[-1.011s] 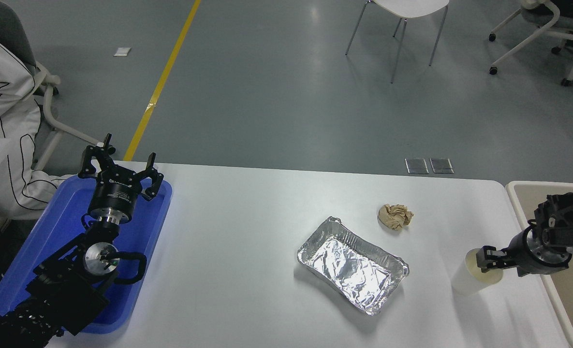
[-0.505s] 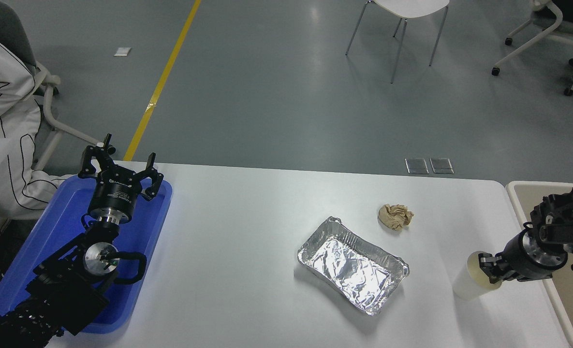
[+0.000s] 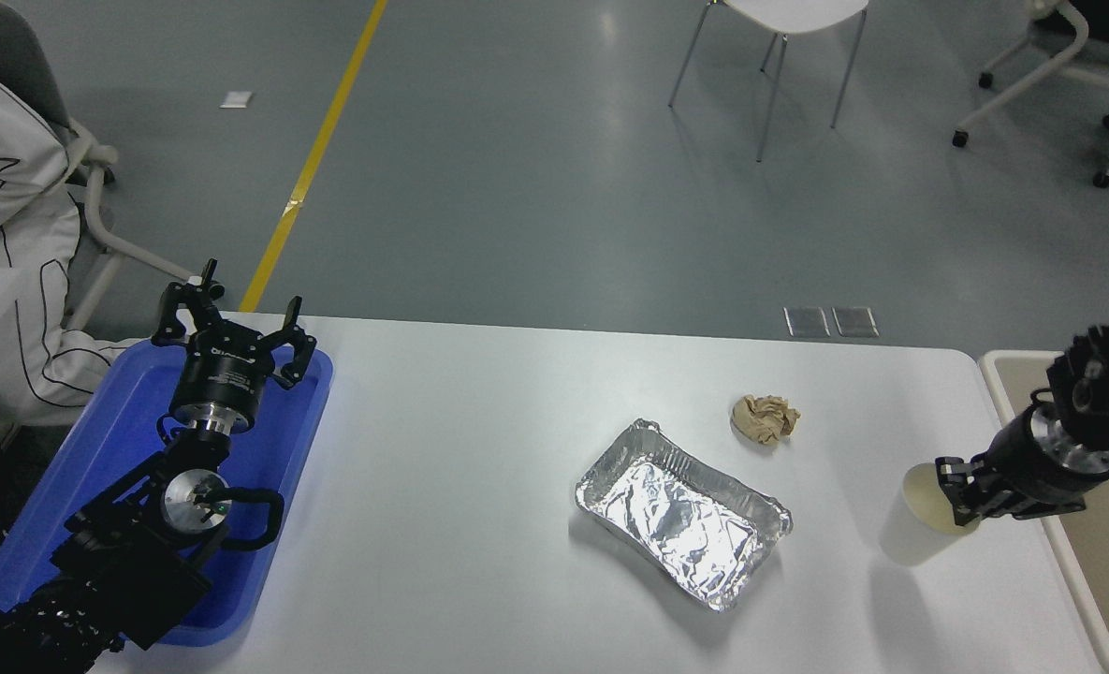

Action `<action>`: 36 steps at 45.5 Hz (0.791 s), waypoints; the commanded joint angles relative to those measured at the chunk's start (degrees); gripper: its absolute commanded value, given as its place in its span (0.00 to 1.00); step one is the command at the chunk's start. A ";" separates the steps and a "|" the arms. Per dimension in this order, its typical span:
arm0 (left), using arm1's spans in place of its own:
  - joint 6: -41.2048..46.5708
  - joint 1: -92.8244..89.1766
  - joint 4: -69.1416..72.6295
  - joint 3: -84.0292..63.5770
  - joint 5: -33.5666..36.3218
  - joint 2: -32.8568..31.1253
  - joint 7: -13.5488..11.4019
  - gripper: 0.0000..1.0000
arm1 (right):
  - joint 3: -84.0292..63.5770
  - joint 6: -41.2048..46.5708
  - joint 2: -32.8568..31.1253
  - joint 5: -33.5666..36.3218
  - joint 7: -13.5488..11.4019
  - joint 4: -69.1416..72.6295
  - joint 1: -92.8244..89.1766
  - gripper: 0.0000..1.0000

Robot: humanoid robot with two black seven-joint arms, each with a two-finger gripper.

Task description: Pick up paper cup place in dustbin

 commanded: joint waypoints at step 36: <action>0.00 0.01 0.01 -0.02 0.00 -0.02 0.00 1.00 | -5.71 11.92 -0.85 -0.27 -0.06 7.29 34.17 0.00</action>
